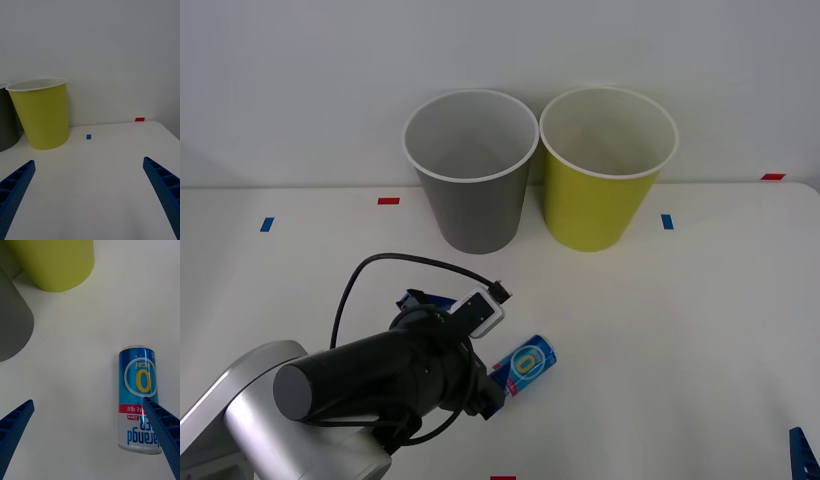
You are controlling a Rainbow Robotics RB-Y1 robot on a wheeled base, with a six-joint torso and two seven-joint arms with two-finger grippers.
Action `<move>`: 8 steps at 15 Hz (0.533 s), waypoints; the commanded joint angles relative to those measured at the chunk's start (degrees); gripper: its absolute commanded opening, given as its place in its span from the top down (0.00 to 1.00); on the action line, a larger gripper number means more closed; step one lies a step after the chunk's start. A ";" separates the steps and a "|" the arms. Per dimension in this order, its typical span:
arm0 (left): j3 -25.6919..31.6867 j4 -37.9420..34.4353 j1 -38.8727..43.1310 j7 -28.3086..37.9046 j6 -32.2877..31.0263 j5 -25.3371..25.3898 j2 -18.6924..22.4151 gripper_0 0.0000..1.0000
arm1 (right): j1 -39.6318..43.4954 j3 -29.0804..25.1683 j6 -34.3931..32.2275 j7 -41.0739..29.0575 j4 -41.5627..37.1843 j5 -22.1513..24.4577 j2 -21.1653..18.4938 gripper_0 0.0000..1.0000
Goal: Put cans in the gray bin and PET bottles in the light green bin.
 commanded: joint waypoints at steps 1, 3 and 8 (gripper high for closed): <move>-1.53 2.65 -0.97 1.37 -4.94 0.56 2.20 0.00 | 0.00 0.00 0.00 0.00 0.00 -0.01 0.00 0.00; -1.71 2.82 -1.50 2.34 -5.38 1.97 2.55 0.00 | 0.00 0.00 0.00 0.00 0.00 -0.01 0.00 0.00; -3.38 2.91 -6.42 3.84 2.09 2.41 2.02 0.00 | 0.00 0.00 0.00 0.00 0.00 -0.01 0.00 0.00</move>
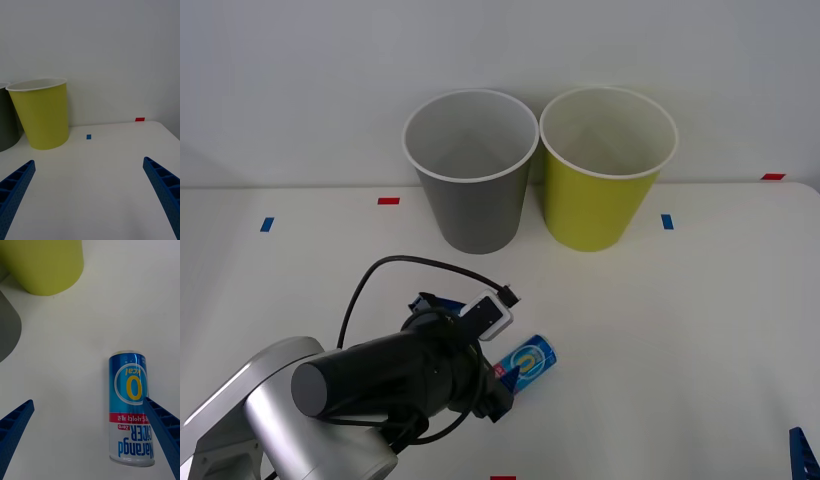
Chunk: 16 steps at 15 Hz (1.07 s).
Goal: Put cans in the gray bin and PET bottles in the light green bin.
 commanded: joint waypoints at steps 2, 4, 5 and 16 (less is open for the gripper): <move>-0.63 -0.01 -3.94 0.78 7.07 0.41 -1.80 0.00 | 0.00 0.00 0.00 0.00 0.00 -0.01 0.00 0.00; -2.30 0.61 -5.43 0.96 9.70 -0.39 -2.59 0.00 | 0.00 0.00 0.00 0.00 0.00 -0.01 0.00 0.00; -4.06 2.19 -6.84 1.49 9.70 -1.79 -2.51 0.00 | 0.00 0.00 0.00 0.00 0.00 -0.01 0.00 0.00; -6.43 7.82 -12.55 4.74 14.01 -1.62 -7.78 0.00 | 0.00 0.00 0.00 0.00 0.00 -0.01 0.00 0.00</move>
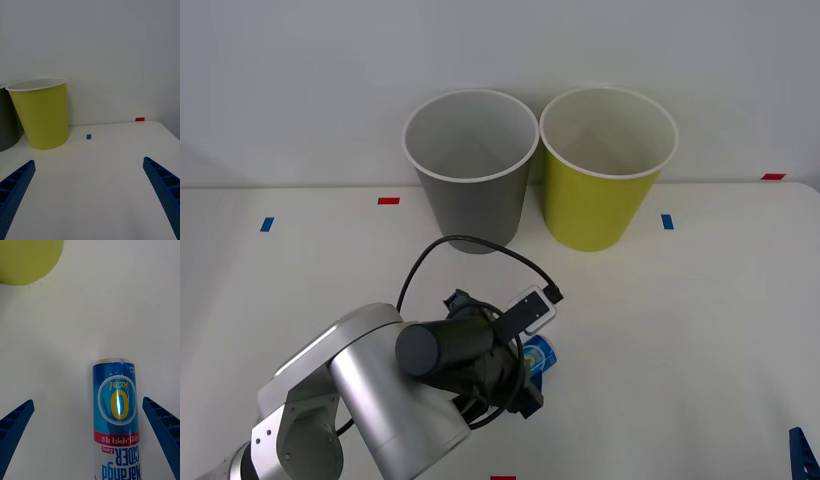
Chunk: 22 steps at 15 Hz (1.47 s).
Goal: Put cans in the gray bin and PET bottles in the light green bin.
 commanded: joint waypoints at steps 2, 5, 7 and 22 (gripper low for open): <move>0.00 1.06 -1.30 0.19 2.23 0.24 -1.36 0.00 | 0.00 0.00 0.00 0.00 0.00 -0.01 0.00 0.00; -0.88 2.73 -2.62 0.54 2.23 0.15 -2.51 0.00 | 0.00 0.00 0.00 0.00 0.00 -0.01 0.00 0.00; -2.11 5.45 -4.20 1.42 2.14 -0.20 -3.12 0.00 | 0.00 0.00 0.00 0.00 0.00 -0.01 0.00 0.00; -2.37 16.44 -5.79 5.55 6.98 -1.08 -8.48 0.00 | 0.00 0.00 0.00 0.00 0.00 -0.01 0.00 0.00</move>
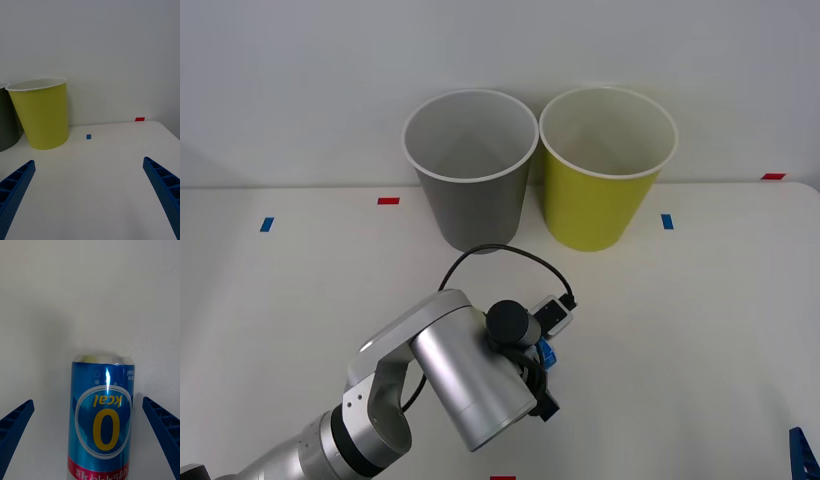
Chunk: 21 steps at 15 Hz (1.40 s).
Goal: Put cans in the gray bin and PET bottles in the light green bin.
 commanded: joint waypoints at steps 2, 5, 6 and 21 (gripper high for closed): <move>-0.05 0.11 0.00 0.84 0.70 0.23 0.02 0.00 | 0.00 0.00 0.00 0.00 0.00 0.00 0.00 0.00; 1.00 0.29 -0.09 1.28 0.79 0.93 -1.03 0.00 | 0.00 0.00 0.00 0.00 0.00 0.00 0.00 0.00; 1.44 0.99 0.00 1.28 0.79 0.93 -1.65 0.00 | 0.00 0.00 0.00 0.00 0.00 0.00 0.00 0.00; 2.23 6.44 -0.09 -0.22 -0.35 -1.97 -5.87 0.65 | 0.00 0.00 0.00 0.00 0.00 0.00 0.00 0.00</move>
